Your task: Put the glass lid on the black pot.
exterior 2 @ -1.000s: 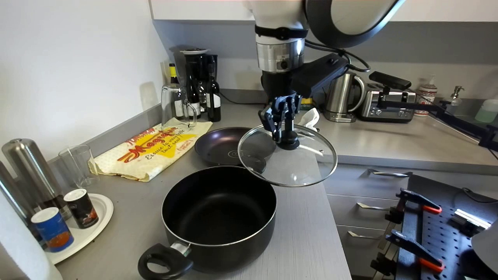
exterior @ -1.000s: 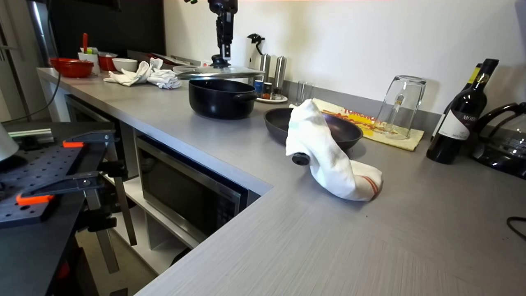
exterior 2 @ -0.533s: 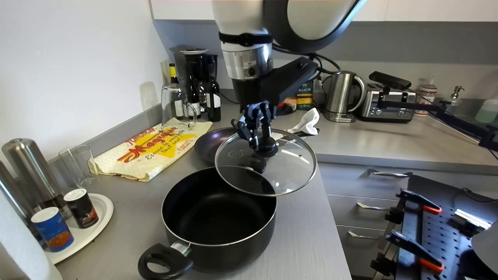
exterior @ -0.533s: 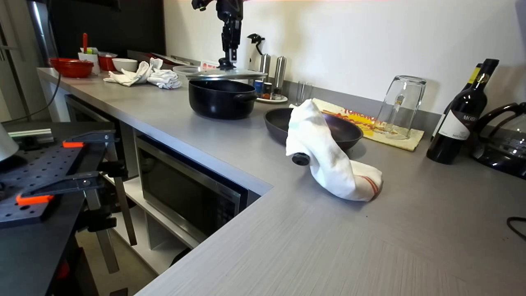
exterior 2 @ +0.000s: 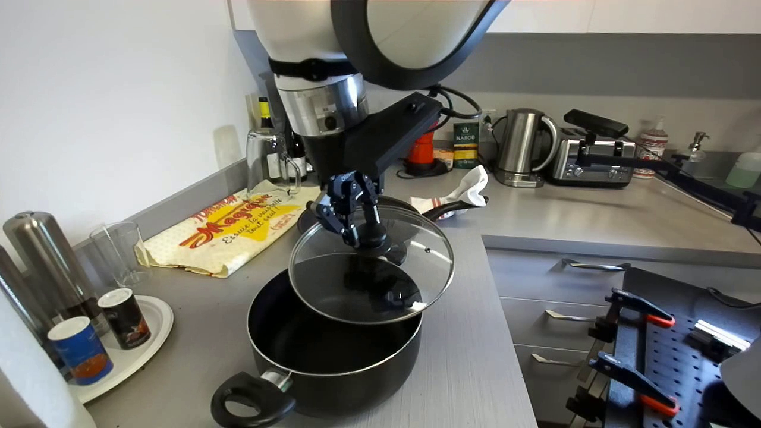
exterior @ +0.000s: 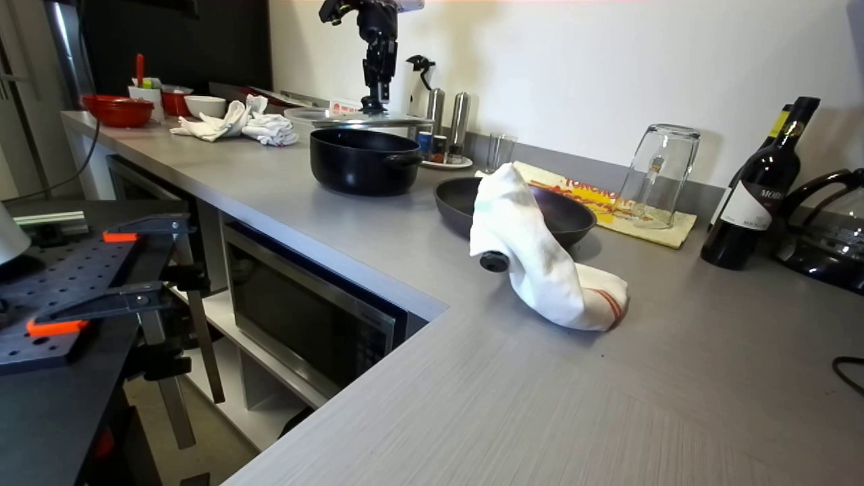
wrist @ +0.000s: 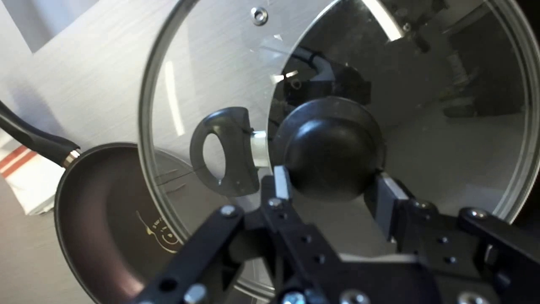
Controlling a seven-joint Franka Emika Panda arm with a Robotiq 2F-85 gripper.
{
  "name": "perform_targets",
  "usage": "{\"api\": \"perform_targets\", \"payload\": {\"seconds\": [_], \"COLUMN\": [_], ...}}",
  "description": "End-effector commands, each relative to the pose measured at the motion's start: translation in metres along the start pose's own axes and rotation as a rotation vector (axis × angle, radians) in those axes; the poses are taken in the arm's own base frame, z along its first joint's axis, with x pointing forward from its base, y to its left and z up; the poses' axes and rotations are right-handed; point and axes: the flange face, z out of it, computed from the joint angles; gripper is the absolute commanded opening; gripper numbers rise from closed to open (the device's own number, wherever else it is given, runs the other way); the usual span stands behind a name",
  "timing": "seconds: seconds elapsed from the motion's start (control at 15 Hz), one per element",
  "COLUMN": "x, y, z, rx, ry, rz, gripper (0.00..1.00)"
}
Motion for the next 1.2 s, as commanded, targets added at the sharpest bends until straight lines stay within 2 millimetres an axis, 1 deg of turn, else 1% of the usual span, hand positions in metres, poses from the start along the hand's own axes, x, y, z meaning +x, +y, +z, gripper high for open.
{"api": "perform_targets", "payload": {"seconds": [0.0, 0.27, 0.53, 0.8, 1.13], "x": [0.016, 0.024, 0.032, 0.039, 0.042], "y": [-0.022, -0.044, -0.059, -0.071, -0.078], "z": [-0.011, -0.009, -0.004, -0.002, -0.004], "rx": [-0.040, -0.043, -0.048, -0.058, -0.075], "ry": [0.007, 0.002, -0.007, -0.014, -0.021], "rz": [-0.015, -0.035, -0.045, -0.050, -0.048], "gripper": [0.23, 0.23, 0.23, 0.23, 0.23]}}
